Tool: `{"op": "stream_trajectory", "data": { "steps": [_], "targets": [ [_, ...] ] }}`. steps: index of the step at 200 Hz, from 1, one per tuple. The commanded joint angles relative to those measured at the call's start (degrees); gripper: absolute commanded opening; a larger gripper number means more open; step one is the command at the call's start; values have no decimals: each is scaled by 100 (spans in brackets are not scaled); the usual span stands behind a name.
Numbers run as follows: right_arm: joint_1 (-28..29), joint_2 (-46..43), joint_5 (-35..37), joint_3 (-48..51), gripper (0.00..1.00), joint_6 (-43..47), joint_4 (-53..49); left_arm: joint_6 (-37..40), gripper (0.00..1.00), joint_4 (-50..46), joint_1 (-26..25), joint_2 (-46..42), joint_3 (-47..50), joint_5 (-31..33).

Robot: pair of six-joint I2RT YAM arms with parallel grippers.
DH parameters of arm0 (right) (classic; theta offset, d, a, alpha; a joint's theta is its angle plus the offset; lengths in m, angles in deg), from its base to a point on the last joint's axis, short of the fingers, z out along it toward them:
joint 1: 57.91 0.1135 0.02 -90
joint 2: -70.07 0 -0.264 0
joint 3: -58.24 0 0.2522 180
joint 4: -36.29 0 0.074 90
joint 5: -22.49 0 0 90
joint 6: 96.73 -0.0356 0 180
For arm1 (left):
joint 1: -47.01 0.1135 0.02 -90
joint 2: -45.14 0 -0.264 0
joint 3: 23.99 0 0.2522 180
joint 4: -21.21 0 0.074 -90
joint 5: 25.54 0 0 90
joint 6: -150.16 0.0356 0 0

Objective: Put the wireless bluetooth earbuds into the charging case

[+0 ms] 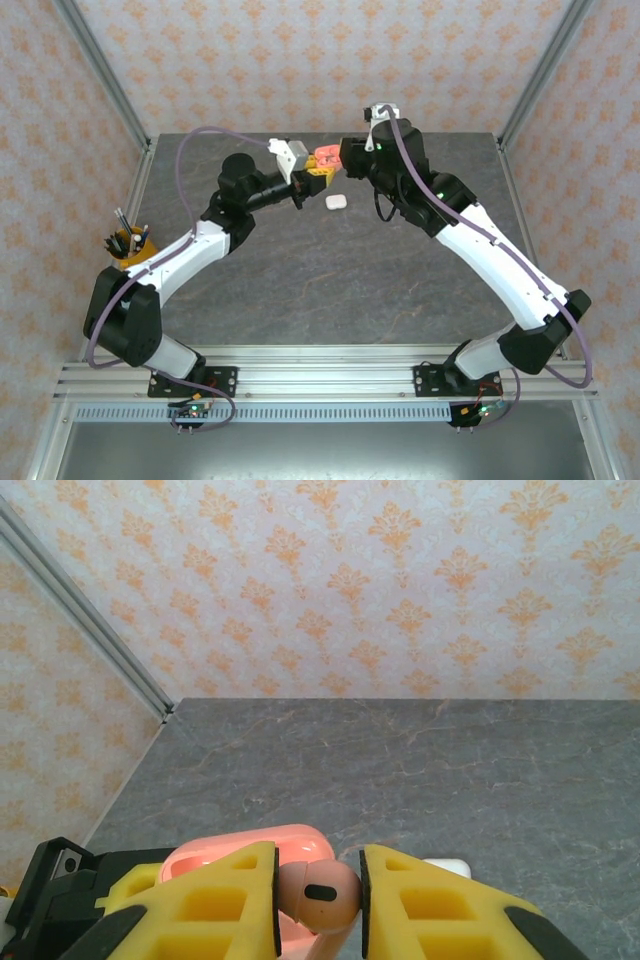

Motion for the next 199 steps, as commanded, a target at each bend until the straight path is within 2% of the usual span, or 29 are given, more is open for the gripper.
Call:
{"op": "stream_trajectory", "data": {
  "steps": [1, 199],
  "targets": [
    [-8, -55, -82, 24, 24, 125, 261, 15, 0, 18, -71, 41, -262, -217],
    [-171, 323, -18, 212, 24, 47, 355, -24, 0, 23, -101, -99, -302, -351]
  ]
}}
